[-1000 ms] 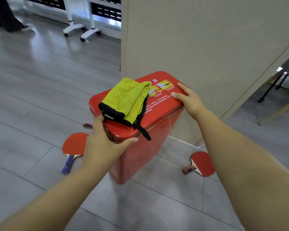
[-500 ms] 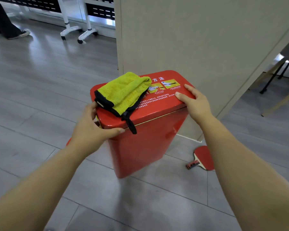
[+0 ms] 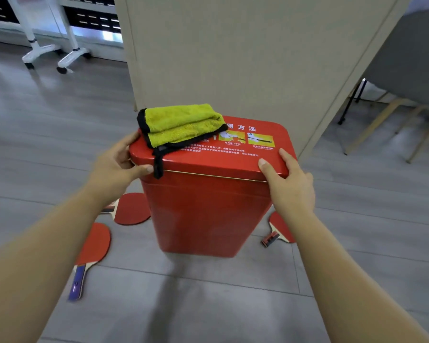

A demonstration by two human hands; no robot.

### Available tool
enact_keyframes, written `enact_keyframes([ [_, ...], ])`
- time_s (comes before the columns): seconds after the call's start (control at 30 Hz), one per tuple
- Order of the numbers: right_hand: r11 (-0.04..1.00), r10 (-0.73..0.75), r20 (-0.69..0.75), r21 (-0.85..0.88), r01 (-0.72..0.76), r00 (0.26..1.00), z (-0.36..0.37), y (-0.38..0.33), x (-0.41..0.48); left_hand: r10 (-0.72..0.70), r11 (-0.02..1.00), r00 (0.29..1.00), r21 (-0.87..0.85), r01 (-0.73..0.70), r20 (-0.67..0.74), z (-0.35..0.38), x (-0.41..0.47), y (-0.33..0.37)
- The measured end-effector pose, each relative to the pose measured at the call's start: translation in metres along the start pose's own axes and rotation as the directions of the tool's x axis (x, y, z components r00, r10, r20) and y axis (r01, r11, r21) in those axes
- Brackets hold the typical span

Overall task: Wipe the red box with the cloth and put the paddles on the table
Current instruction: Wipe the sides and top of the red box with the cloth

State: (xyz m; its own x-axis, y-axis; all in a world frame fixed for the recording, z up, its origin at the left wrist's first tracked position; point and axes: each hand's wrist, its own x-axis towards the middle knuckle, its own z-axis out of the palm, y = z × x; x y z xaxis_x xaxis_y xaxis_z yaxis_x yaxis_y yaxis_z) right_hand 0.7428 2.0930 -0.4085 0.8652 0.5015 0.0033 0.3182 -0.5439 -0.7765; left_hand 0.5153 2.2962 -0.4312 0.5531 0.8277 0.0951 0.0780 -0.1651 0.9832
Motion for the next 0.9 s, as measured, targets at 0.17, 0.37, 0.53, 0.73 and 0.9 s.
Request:
enact_keyframes([
  [0.17,0.999,0.037,-0.031,-0.015,-0.038,0.999,0.004,-0.009,-0.008,0.019,1.000,0.999,-0.015,-0.018,0.027,-0.008,0.005,-0.007],
  [0.37,0.997,0.059,-0.072,-0.049,-0.062,0.996,0.009,-0.015,-0.017,0.038,0.999,0.996,-0.037,-0.035,0.075,-0.013,0.007,-0.010],
  [0.53,0.995,0.048,-0.096,-0.079,-0.055,0.994,0.015,-0.014,-0.023,0.059,0.995,0.992,-0.081,-0.049,0.115,-0.020,0.011,-0.015],
  [0.73,0.973,0.067,-0.091,-0.215,-0.085,0.994,0.013,-0.027,-0.020,0.079,0.994,0.984,-0.089,-0.065,0.160,-0.024,0.012,-0.016],
  [0.9,0.864,-0.201,-0.210,-0.499,0.072,0.957,0.027,-0.056,-0.024,0.090,0.993,0.981,-0.086,-0.076,0.174,-0.025,0.012,-0.015],
])
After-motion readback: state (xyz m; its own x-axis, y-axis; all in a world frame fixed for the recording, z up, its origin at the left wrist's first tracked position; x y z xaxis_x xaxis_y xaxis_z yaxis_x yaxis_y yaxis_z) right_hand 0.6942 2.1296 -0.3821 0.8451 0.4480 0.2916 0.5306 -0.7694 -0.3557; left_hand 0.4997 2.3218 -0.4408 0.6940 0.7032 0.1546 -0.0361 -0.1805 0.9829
